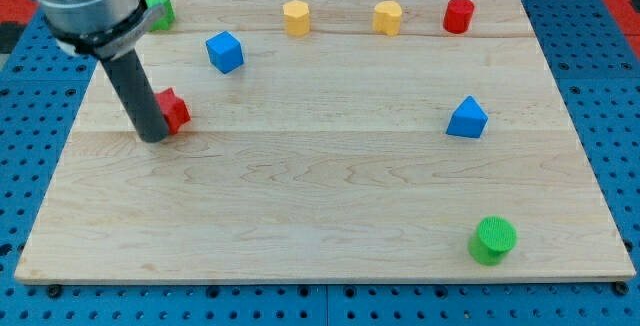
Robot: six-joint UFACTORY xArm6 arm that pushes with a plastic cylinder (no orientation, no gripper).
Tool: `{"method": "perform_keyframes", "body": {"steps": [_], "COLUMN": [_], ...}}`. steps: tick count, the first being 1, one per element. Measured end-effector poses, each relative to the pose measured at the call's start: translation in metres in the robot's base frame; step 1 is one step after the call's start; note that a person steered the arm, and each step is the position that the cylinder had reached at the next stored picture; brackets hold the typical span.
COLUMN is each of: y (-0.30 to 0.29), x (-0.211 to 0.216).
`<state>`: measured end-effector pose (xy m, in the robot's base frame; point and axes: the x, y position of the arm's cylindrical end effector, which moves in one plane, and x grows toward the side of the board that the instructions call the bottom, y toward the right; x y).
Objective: Move red star to the top left of the blue cube
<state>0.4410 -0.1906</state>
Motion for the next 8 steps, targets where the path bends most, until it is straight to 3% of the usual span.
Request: {"method": "perform_keyframes", "body": {"steps": [2, 5, 6, 7, 8], "y": [0.0, 0.009, 0.038, 0.035, 0.021], "x": [-0.017, -0.123, -0.155, -0.158, -0.129]}}
